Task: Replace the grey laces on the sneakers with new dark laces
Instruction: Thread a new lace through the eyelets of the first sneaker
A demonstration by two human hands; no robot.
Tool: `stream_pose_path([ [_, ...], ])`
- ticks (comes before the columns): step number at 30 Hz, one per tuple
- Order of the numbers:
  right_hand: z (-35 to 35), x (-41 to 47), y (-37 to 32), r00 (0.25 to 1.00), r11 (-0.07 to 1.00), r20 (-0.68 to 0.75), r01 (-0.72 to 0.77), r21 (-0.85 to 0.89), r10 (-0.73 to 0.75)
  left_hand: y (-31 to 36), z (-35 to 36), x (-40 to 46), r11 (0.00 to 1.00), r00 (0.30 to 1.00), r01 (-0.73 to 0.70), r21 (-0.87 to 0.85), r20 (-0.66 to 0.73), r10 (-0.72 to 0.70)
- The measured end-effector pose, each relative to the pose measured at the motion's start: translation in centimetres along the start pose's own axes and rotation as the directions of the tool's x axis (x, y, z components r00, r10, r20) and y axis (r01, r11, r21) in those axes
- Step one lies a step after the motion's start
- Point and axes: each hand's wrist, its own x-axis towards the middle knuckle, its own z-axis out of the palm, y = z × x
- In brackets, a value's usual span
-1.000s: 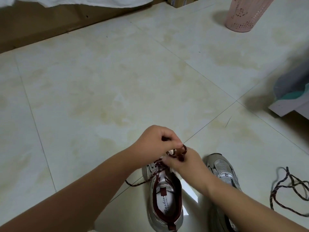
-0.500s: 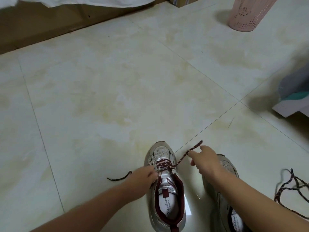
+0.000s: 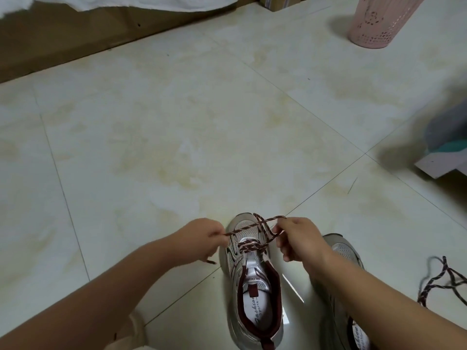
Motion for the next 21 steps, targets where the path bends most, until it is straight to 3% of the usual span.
stream_pose_path([
  [5,-0.6,0.3,0.6,0.984,0.949,-0.005,-0.169,0.265,0.176,-3.7,0.3,-0.1,0.946,0.966,0.129,0.296,0.176,-0.187],
  [8,-0.5,0.5,0.5,0.979,0.936,-0.016,-0.187,0.299,0.201,-4.8,0.4,-0.1,0.846,0.951,0.169,0.506,0.144,-0.275],
  [10,-0.4,0.5,0.5,0.982,0.942,-0.021,-0.173,0.286,0.186,-4.8,0.4,-0.1,0.826,0.962,0.19,0.531,0.068,-0.265],
  [11,-0.3,0.4,0.4,0.985,0.956,-0.045,-0.148,0.253,0.164,-4.5,0.4,0.0,0.861,0.971,0.202,0.466,0.022,-0.24],
  [13,-0.1,0.3,0.6,0.985,0.998,-0.168,-0.04,0.056,0.049,-3.8,0.6,0.2,0.969,0.97,0.24,0.057,-0.046,-0.238],
  [15,-0.1,0.0,1.2,0.95,0.956,-0.254,0.108,-0.272,-0.179,-2.6,1.0,0.3,0.883,0.967,0.21,-0.42,-0.041,-0.25],
  [16,0.1,-0.4,1.4,0.928,0.905,-0.24,0.178,-0.387,-0.285,-2.1,1.2,0.5,0.817,0.971,0.171,-0.551,-0.045,-0.234],
  [19,1.1,-0.9,2.5,0.921,0.75,-0.014,0.309,-0.585,-0.39,-1.4,2.6,1.2,0.736,0.973,0.078,-0.673,-0.109,-0.203],
  [21,1.8,-0.6,3.6,0.919,0.648,0.118,0.352,-0.675,-0.377,-1.5,3.6,1.9,0.762,0.962,0.069,-0.644,-0.159,-0.221],
])
